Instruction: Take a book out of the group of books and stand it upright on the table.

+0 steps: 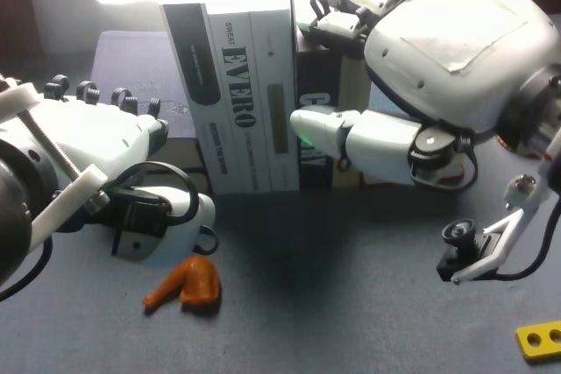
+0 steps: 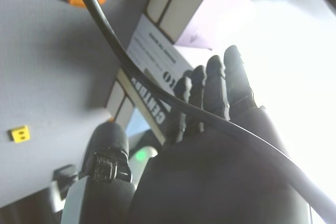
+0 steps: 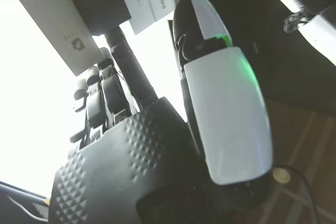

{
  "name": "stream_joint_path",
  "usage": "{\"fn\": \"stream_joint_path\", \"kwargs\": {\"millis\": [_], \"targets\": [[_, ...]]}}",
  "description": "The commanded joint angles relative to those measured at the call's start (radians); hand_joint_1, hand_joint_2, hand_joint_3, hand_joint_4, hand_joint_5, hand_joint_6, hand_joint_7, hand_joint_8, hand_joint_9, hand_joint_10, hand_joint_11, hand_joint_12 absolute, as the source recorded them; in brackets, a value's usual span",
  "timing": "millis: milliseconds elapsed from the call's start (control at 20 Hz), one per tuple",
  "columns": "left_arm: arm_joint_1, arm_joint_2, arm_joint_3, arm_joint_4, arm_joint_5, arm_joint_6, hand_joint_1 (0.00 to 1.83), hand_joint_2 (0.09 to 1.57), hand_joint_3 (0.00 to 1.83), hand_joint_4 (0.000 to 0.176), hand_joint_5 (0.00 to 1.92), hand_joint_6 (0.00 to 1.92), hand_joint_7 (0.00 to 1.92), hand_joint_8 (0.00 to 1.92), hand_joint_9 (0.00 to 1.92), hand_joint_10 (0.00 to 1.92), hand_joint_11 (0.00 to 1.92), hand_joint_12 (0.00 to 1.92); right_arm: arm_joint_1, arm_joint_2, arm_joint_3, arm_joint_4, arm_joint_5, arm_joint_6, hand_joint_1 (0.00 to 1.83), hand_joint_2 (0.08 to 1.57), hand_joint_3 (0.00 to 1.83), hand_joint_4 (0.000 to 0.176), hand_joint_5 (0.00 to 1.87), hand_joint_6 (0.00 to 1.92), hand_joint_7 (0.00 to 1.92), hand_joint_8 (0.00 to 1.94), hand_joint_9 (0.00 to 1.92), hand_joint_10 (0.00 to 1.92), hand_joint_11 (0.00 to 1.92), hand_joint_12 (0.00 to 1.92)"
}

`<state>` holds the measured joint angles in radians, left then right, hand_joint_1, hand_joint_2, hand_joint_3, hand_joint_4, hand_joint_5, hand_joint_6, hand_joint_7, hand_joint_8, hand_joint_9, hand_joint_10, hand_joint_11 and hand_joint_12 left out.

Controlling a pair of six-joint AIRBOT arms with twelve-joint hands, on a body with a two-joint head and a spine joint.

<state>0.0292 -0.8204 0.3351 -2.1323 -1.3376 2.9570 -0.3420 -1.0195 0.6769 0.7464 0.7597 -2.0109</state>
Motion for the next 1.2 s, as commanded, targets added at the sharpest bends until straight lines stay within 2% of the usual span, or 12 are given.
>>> {"fn": "stream_joint_path", "kwargs": {"millis": [0,600,850,950,1150], "targets": [[-0.013,-0.005,-0.005,0.089,0.006,-0.003,0.02,1.41,0.00,0.000,0.09,0.00,0.05,0.00,0.01,0.00,0.00,0.00,-0.003,0.006,-0.008,-0.034,0.050,0.000,0.00,1.24,0.00,0.000,0.56,0.02,0.18,0.00,0.07,0.01,0.00,0.00],[-0.014,-0.003,0.004,0.089,0.006,-0.004,0.00,1.41,0.00,0.000,0.08,0.00,0.05,0.00,0.01,0.00,0.00,0.00,-0.032,0.093,-0.163,-0.034,0.034,-0.002,0.00,1.24,0.00,0.000,0.55,0.01,0.14,0.00,0.04,0.00,0.00,0.01],[-0.011,-0.002,0.002,0.089,0.006,-0.004,0.05,1.41,0.00,0.000,0.07,0.00,0.05,0.00,0.02,0.00,0.00,0.00,-0.052,0.132,-0.225,-0.033,0.019,-0.003,0.00,1.24,0.00,0.000,0.57,0.02,0.18,0.01,0.06,0.01,0.02,0.02],[-0.011,-0.002,0.002,0.089,0.006,-0.004,0.06,1.41,0.00,0.000,0.08,0.01,0.06,0.00,0.02,0.00,0.01,0.00,-0.065,0.137,-0.237,-0.033,0.013,-0.007,0.00,1.23,0.00,0.006,0.57,0.02,0.17,0.01,0.05,0.01,0.01,0.02],[-0.011,-0.002,0.001,0.089,0.006,-0.004,0.02,1.41,0.00,0.000,0.10,0.01,0.08,0.01,0.03,0.01,0.02,0.01,-0.092,0.145,-0.260,-0.033,0.005,-0.027,0.00,1.23,0.00,0.000,0.55,0.01,0.17,0.00,0.06,0.01,0.00,0.07]]}}
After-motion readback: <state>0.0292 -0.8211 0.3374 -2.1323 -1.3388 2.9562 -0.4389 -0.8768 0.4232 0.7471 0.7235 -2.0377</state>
